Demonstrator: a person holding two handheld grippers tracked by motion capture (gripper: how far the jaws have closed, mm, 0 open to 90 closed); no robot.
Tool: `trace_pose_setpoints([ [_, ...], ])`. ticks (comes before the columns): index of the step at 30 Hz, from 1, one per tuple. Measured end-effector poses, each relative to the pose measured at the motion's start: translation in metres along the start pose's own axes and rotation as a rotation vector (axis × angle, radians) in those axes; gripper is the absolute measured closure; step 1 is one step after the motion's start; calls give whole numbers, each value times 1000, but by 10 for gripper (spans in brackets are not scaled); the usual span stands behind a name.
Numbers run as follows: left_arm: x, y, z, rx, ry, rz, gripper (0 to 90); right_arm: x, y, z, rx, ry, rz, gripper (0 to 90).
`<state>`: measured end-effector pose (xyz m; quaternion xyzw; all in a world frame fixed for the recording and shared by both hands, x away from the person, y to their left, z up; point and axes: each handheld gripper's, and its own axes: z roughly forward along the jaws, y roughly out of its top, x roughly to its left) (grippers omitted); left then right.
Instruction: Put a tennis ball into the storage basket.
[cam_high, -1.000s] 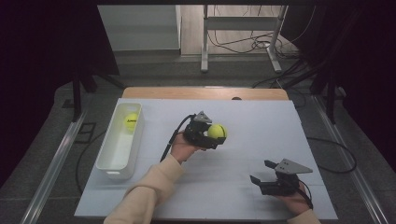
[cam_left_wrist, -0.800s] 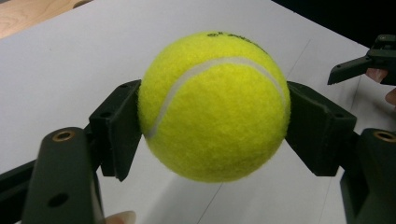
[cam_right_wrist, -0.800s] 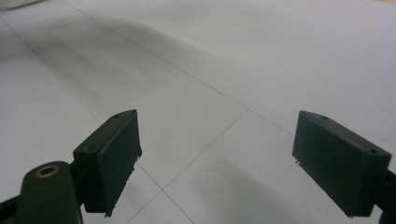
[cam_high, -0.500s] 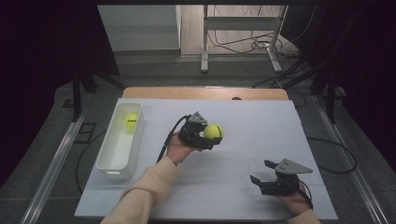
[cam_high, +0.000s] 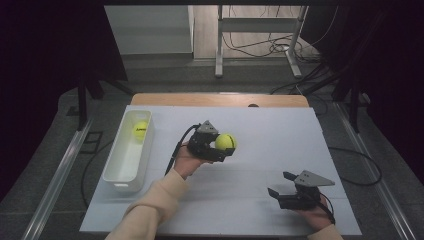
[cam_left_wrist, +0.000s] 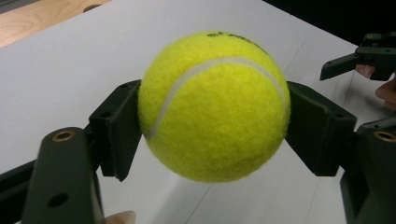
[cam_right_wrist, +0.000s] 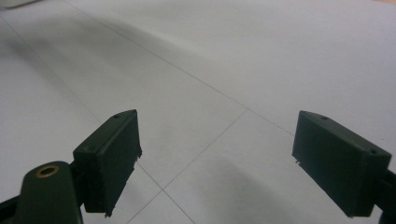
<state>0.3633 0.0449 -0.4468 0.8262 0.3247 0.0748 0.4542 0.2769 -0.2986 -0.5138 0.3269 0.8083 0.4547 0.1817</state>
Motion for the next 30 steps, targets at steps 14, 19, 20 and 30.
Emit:
trace_pose_setpoints([
  [14, 5, -5, -14, -13, 22, -6, 258, 0, 0, 0, 3, -1, -2, 155],
  [19, 8, -6, -20, -23, 32, -13, 258, 0, 0, 0, 3, -1, -2, 155],
  [20, 9, -6, -21, -24, 34, -14, 258, 0, 0, 0, 3, -1, -2, 155],
  [30, 11, -8, -32, -29, 46, -14, 258, 0, 0, 0, 5, 0, -1, 155],
])
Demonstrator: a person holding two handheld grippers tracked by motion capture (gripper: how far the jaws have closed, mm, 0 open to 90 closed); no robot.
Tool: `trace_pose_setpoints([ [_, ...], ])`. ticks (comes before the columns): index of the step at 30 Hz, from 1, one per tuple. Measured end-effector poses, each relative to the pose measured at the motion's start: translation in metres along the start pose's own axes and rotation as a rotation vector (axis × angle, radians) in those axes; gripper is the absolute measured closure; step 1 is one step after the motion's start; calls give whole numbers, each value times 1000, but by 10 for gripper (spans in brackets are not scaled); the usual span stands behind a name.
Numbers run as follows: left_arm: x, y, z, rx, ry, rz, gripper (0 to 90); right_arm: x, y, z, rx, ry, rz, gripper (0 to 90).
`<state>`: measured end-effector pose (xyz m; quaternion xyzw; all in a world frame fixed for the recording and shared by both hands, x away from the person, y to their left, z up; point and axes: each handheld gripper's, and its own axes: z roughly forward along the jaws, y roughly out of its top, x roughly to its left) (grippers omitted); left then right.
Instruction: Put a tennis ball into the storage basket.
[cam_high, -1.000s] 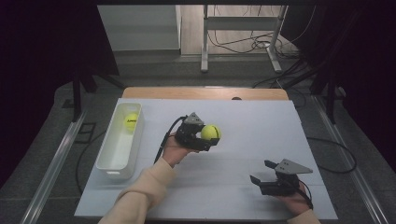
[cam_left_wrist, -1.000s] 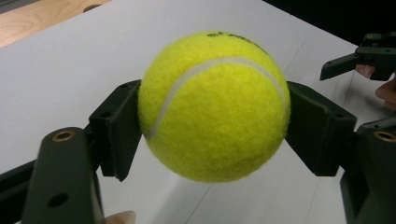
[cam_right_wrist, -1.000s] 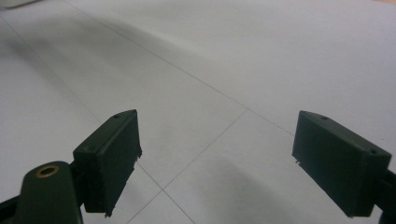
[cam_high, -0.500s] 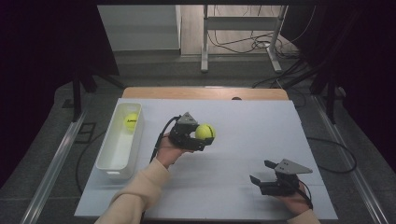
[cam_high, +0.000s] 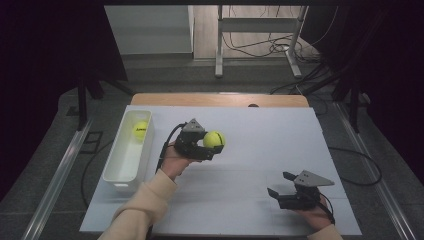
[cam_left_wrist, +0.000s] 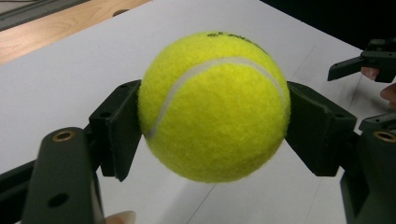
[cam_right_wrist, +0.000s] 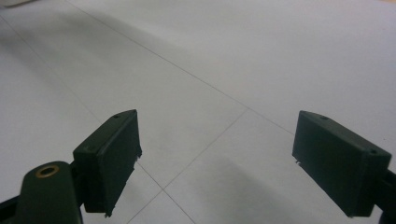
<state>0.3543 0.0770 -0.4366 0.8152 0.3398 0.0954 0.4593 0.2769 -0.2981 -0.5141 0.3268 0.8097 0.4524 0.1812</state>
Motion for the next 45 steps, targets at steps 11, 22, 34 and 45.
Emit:
trace_pose_setpoints([
  [11, 3, -4, -11, -10, 14, -5, 258, 0, 0, 0, 2, -1, 1, 155],
  [22, 8, -9, -17, -17, 25, -18, 258, 0, 0, 1, 2, -1, 0, 155],
  [34, 13, -14, -25, -32, 38, -39, 258, 0, 0, 1, 5, -2, -3, 155],
  [45, 17, -16, -35, -51, 53, -49, 258, 0, -1, 1, 4, -3, -3, 155],
])
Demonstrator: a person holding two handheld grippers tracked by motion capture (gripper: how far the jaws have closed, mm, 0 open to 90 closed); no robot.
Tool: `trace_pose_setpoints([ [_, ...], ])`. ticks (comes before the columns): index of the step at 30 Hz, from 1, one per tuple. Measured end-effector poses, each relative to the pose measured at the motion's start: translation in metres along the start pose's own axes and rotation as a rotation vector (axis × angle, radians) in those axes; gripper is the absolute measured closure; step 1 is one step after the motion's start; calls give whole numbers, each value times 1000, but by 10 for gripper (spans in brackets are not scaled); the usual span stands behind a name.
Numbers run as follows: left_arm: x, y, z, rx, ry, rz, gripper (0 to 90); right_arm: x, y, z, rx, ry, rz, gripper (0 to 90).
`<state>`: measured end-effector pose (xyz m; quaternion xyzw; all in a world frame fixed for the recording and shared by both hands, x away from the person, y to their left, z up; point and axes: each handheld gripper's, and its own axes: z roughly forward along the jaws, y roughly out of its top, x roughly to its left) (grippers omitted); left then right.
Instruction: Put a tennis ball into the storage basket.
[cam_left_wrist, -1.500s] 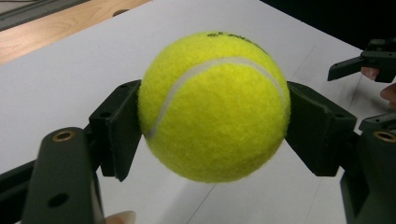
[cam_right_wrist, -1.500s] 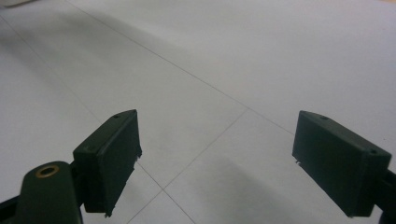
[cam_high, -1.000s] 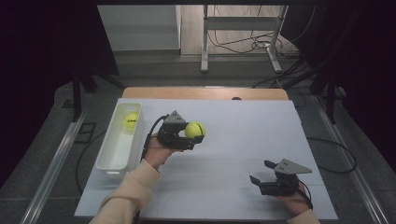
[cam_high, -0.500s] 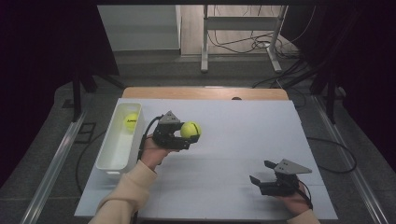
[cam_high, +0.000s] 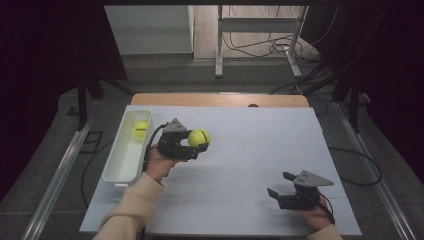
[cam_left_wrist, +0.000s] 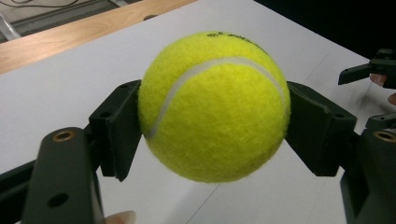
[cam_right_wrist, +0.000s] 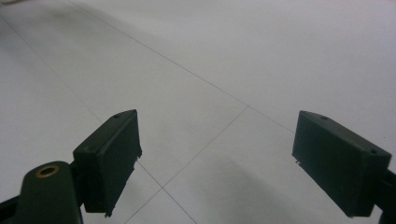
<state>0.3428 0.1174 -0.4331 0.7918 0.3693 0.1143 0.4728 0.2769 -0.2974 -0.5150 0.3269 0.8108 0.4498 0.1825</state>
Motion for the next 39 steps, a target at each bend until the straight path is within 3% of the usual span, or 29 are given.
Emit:
trace_pose_setpoints([
  [16, 4, -4, -12, -22, 7, -12, 258, 0, 0, 0, 7, -7, -3, 155],
  [39, 20, -19, -46, -96, 45, -79, 258, 0, 0, -1, 1, -16, -4, 156],
])
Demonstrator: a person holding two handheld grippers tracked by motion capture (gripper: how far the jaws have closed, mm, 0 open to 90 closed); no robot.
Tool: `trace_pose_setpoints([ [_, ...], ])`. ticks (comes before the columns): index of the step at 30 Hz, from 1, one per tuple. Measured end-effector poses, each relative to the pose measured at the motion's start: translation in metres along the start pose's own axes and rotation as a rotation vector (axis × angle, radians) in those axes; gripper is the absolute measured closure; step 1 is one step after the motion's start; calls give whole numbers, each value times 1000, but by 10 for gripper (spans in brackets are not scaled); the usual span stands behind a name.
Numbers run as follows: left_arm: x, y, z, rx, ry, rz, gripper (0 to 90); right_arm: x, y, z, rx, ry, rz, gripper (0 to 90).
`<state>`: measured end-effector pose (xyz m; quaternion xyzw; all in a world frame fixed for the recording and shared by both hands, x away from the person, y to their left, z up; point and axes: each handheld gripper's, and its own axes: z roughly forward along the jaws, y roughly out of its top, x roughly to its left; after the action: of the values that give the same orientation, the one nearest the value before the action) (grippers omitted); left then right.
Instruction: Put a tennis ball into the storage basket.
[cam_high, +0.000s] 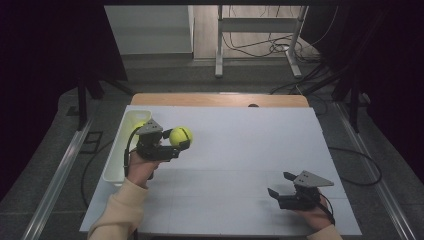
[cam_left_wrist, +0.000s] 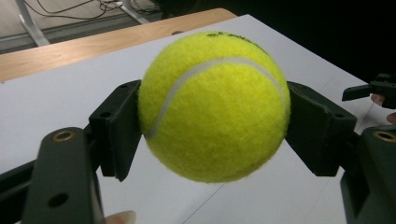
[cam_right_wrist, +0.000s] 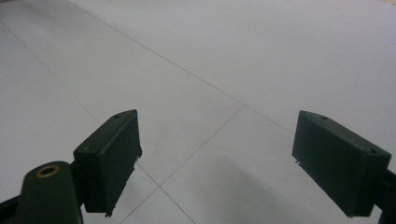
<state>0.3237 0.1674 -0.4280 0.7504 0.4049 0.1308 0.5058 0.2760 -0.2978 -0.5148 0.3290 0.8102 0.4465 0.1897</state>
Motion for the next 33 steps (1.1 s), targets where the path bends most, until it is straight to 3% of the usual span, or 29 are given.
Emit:
trace_pose_setpoints([
  [7, 4, -4, -9, -10, 16, -4, 258, 0, 0, 0, -1, -5, 3, 156],
  [33, 13, -10, -19, -10, 67, -10, 257, 0, 0, 0, 7, -9, 2, 156],
])
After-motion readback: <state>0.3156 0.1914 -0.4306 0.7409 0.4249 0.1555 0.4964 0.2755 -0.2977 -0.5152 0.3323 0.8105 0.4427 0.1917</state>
